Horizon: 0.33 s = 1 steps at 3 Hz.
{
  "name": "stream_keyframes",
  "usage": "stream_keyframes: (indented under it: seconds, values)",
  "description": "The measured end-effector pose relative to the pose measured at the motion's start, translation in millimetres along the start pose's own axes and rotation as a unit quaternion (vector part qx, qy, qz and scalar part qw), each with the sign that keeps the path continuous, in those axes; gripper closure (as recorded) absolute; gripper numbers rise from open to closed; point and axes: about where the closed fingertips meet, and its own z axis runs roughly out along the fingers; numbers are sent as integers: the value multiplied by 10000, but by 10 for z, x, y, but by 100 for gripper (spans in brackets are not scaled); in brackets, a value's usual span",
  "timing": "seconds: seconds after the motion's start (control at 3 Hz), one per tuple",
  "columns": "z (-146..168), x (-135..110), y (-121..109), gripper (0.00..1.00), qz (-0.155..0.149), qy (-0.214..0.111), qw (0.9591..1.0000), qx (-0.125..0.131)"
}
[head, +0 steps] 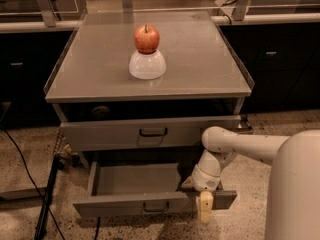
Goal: Open middle drawer
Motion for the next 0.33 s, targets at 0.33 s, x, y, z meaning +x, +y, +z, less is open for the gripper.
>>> stream_keyframes:
  seconds: [0.33]
  values:
    - [3, 4, 14, 0, -11, 24, 10000, -20]
